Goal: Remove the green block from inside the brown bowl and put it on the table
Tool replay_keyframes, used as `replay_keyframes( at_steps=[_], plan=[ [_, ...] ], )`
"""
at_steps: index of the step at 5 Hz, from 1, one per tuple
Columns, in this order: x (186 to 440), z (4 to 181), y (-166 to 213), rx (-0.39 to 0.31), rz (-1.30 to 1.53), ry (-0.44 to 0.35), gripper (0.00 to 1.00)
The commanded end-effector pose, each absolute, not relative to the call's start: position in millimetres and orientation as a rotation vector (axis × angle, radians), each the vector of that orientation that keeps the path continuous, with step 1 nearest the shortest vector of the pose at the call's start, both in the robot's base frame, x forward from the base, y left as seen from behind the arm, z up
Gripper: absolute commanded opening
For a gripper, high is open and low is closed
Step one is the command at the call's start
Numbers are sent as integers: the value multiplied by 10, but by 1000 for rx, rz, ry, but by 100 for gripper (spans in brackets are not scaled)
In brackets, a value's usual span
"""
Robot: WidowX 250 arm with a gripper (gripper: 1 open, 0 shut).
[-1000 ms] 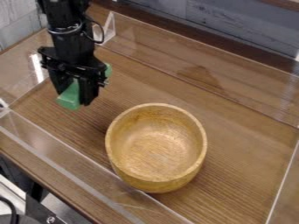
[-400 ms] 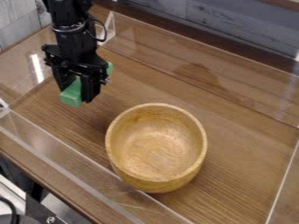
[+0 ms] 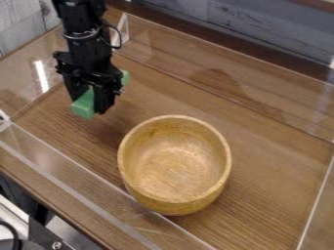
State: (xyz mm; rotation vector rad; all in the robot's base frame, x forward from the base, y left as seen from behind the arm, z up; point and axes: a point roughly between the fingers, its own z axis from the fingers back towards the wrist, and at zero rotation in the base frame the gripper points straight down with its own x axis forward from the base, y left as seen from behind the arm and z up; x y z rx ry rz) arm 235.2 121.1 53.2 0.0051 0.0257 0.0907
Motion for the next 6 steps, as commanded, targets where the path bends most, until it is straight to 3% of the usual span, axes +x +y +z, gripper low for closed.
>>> replay_keyframes(
  at_steps=[1,2,3,6],
  plan=[
    [2480,600,1360,33,87,-24,0],
    [2505,536,1422,34,88,-19,0],
    [2517,504,1453,33,88,-13,100],
    [2615,518,1365,7,72,-4,100]
  ],
)
